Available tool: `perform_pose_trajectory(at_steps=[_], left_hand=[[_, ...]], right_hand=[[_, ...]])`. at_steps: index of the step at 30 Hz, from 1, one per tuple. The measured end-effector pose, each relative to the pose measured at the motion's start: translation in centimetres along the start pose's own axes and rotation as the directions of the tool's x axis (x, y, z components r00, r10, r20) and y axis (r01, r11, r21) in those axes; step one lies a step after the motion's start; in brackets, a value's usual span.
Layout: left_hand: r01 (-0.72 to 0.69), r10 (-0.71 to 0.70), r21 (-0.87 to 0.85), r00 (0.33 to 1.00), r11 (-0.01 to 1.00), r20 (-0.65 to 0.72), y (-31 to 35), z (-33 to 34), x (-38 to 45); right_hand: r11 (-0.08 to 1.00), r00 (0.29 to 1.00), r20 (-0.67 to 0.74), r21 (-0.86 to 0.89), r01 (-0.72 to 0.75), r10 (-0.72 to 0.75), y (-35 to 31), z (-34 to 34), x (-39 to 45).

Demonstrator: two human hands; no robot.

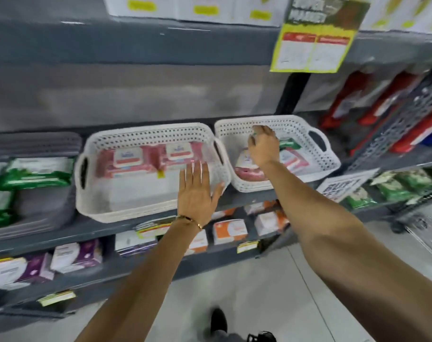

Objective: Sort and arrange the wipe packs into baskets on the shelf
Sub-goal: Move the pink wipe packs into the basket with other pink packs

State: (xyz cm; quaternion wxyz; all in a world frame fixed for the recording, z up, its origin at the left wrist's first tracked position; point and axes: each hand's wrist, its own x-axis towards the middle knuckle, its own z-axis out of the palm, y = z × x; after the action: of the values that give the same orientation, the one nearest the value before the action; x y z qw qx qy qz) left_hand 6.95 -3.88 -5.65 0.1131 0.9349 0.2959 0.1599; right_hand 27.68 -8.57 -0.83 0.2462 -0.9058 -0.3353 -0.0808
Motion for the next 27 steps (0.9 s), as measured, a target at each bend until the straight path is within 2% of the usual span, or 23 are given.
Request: perform_pose_trajectory(at_steps=[6, 9, 13, 20, 23, 27], left_hand=[[0.004, -0.006, 0.039, 0.999, 0.999, 0.039, 5.5, 2.5, 3.8], [-0.045, 0.038, 0.090, 0.996, 0.995, 0.083, 6.9, 3.5, 4.6], [-0.085, 0.073, 0.187, 0.995, 0.979, 0.073, 7.6, 3.8, 4.4], [-0.069, 0.056, 0.229, 0.997, 0.971, 0.062, 7.8, 3.7, 4.4], [-0.074, 0.060, 0.232, 0.996, 0.970, 0.069, 7.8, 3.7, 4.4], [-0.076, 0.058, 0.224, 0.995, 0.972, 0.085, 7.8, 3.7, 4.4]], right_hand=[[0.985, 0.965, 0.254, -0.171, -0.025, 0.068, 7.4, -0.8, 3.2], [0.975, 0.949, 0.299, -0.218, -0.039, 0.104, 9.8, -0.6, 4.8], [0.958, 0.901, 0.378, -0.264, -0.114, 0.211, 11.9, 0.0, 6.6], [0.984, 0.813, 0.568, -0.172, -0.039, 0.131, 12.2, 1.6, 8.9], [0.982, 0.814, 0.563, -0.185, -0.044, 0.142, 12.6, 2.3, 8.9], [0.979, 0.884, 0.453, -0.203, -0.027, 0.118, 12.7, 2.5, 8.5]])
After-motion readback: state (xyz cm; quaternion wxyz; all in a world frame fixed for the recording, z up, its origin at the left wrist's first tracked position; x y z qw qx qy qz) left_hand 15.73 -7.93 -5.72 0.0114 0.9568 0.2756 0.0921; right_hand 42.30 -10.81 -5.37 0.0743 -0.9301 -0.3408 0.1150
